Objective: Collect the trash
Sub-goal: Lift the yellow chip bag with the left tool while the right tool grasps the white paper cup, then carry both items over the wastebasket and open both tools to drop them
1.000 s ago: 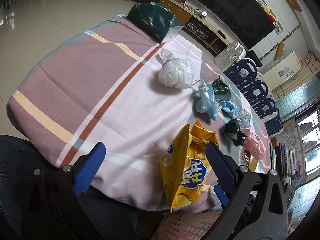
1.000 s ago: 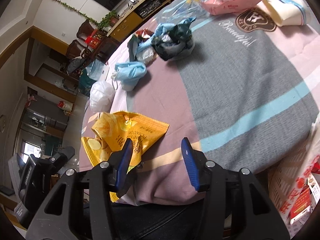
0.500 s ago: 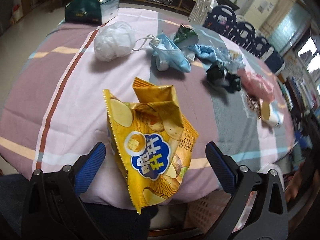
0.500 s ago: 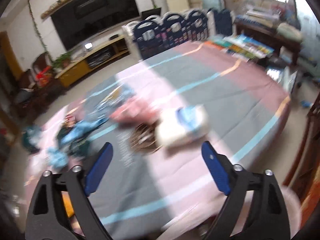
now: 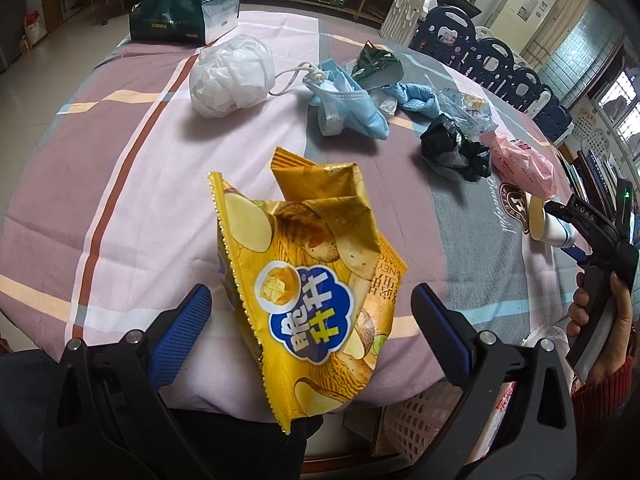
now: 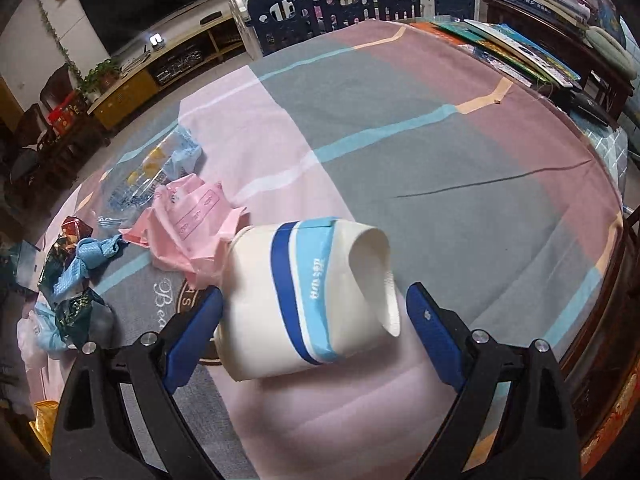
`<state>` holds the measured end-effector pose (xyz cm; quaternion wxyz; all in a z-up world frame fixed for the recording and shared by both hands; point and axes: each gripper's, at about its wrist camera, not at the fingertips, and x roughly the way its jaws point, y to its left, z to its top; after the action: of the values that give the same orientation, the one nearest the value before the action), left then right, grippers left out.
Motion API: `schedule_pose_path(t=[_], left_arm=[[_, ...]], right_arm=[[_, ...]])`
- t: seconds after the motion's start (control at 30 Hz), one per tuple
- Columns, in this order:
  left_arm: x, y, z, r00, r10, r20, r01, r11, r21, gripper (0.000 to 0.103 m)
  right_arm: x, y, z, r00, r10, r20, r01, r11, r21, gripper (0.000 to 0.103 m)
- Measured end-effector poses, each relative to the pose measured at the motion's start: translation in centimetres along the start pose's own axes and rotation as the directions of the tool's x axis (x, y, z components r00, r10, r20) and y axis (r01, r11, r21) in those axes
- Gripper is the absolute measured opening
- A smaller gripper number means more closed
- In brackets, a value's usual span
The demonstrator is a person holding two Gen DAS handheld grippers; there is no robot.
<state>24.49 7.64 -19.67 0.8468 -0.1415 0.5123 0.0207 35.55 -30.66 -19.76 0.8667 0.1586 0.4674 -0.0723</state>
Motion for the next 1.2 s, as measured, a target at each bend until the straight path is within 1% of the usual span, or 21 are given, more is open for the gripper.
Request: schedule_pose_path(t=[0.07,0.17,0.23,0.27,0.3,0.37,0.4,0.47,0.53,0.6,0.67,0.77,0.87,1.0,1.13,1.2], left_arm=[[0.0,-0.1,0.0,1.000,0.000,0.000,0.000,1.000,0.004,0.099],[0.0,-0.1,0.0,1.000,0.001,-0.002,-0.001,1.000,0.003,0.099],[0.0,0.0,0.0,1.000,0.001,0.003,-0.001,1.000,0.000,0.099],[-0.1,0.0,0.0,1.000,0.002,0.007,-0.002,1.000,0.002,0.099],[-0.1,0.0,-0.1,1.000,0.003,0.012,-0.003,1.000,0.006,0.098],[-0.2,-0.2,-0.1,1.000,0.003,0.019,-0.003,1.000,0.023,0.086],[-0.1,-0.4,-0.2,1.000,-0.002,0.014,0.001,1.000,0.032,0.082],[0.1,-0.5,-0.3,1.000,-0.012,-0.003,0.012,0.999,0.038,0.062],[0.0,-0.4,-0.3,1.000,-0.025,0.002,0.024,0.999,0.034,0.060],[0.0,-0.3,-0.3,0.999,-0.039,0.008,0.039,0.999,0.030,0.056],[-0.2,-0.2,-0.3,0.999,-0.047,0.017,0.047,0.999,0.028,0.049],[-0.6,0.0,-0.2,0.998,-0.053,0.038,0.053,0.998,0.023,0.046],[-1.2,0.1,-0.1,0.996,-0.056,0.066,0.055,0.998,0.019,0.045],[-1.9,-0.2,-0.2,0.994,-0.063,0.092,0.059,0.997,0.043,0.045],[-2.3,-0.3,-0.2,0.992,-0.067,0.108,0.061,0.997,0.050,0.045],[-2.4,-0.2,-0.2,0.991,-0.069,0.113,0.063,0.997,0.048,0.045]], right_arm=[[-0.2,1.5,-0.3,0.999,-0.036,0.006,0.036,0.997,-0.063,0.098],[0.2,3.1,-0.6,0.992,-0.128,0.008,0.128,0.978,-0.167,0.098],[0.5,3.4,-0.8,0.984,-0.174,0.025,0.176,0.965,-0.194,0.098],[0.6,3.5,-0.9,0.985,-0.172,0.031,0.174,0.965,-0.196,0.095],[0.6,3.4,-1.1,0.986,-0.161,0.032,0.164,0.967,-0.196,0.084],[0.7,3.2,-1.5,0.989,-0.147,0.017,0.147,0.969,-0.199,0.084],[0.6,3.2,-1.8,0.991,-0.134,0.015,0.134,0.971,-0.198,0.084],[0.0,3.1,-2.5,0.994,-0.106,0.015,0.106,0.975,-0.194,0.084],[-0.8,3.0,-3.5,0.997,-0.073,0.014,0.074,0.980,-0.183,0.084],[-1.8,3.0,-4.5,0.999,-0.042,0.012,0.043,0.984,-0.172,0.084],[-2.7,3.0,-5.7,1.000,-0.007,0.000,0.007,0.987,-0.163,0.084],[-4.1,3.1,-7.2,1.000,0.031,0.000,-0.031,0.986,-0.162,0.084],[-5.7,3.5,-8.7,0.998,0.065,0.011,-0.062,0.984,-0.170,0.084],[-7.6,4.1,-10.2,0.991,0.132,0.037,-0.124,0.978,-0.168,0.084],[-8.1,4.6,-10.6,0.989,0.142,0.035,-0.134,0.976,-0.172,0.084],[-8.5,4.6,-10.8,0.987,0.160,0.031,-0.153,0.975,-0.162,0.084]])
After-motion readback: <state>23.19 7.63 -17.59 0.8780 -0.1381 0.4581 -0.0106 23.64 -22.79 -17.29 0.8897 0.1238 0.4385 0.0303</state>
